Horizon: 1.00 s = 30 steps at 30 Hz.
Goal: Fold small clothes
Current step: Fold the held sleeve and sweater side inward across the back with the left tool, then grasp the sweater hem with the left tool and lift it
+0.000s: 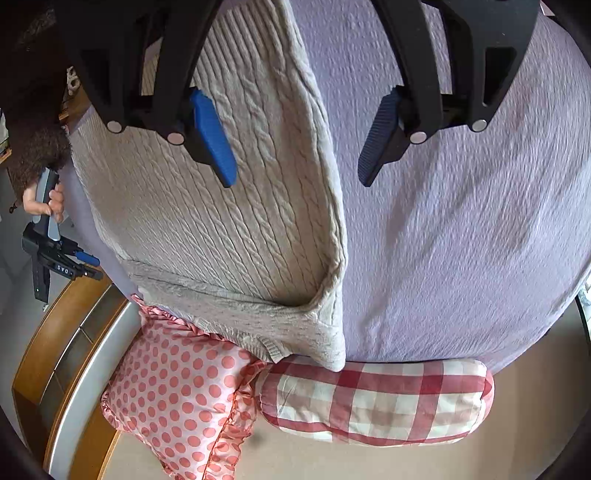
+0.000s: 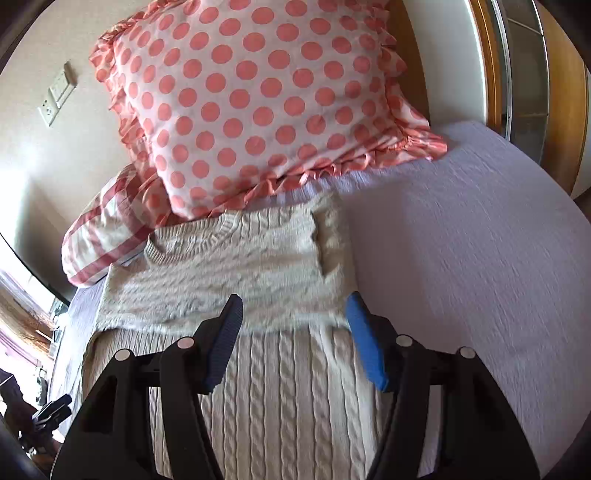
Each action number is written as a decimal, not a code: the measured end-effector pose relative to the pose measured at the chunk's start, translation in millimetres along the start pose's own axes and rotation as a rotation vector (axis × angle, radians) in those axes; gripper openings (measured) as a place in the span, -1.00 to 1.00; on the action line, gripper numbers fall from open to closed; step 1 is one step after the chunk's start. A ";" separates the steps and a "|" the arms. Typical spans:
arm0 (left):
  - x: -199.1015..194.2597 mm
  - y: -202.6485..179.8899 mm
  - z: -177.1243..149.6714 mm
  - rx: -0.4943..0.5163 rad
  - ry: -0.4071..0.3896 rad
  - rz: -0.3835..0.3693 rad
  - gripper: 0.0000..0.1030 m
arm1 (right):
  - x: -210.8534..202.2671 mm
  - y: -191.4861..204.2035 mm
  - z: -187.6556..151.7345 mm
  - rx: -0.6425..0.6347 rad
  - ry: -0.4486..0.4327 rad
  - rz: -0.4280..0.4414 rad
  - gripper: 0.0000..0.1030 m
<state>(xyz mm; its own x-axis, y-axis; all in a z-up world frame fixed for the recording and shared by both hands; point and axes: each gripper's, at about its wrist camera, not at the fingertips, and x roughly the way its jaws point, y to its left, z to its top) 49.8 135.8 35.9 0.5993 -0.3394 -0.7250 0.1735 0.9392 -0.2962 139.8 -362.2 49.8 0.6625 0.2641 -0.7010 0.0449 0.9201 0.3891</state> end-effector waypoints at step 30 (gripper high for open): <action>-15.8 14.8 57.8 -0.152 -0.174 -0.116 -0.86 | -77.4 -22.7 -8.9 0.173 -0.264 0.427 -0.85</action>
<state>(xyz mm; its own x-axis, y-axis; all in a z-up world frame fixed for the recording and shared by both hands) 88.0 158.1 78.9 0.7100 -0.4179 -0.5668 0.1371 0.8715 -0.4708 80.8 -401.0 90.0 0.8133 0.5027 -0.2928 -0.1622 0.6792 0.7158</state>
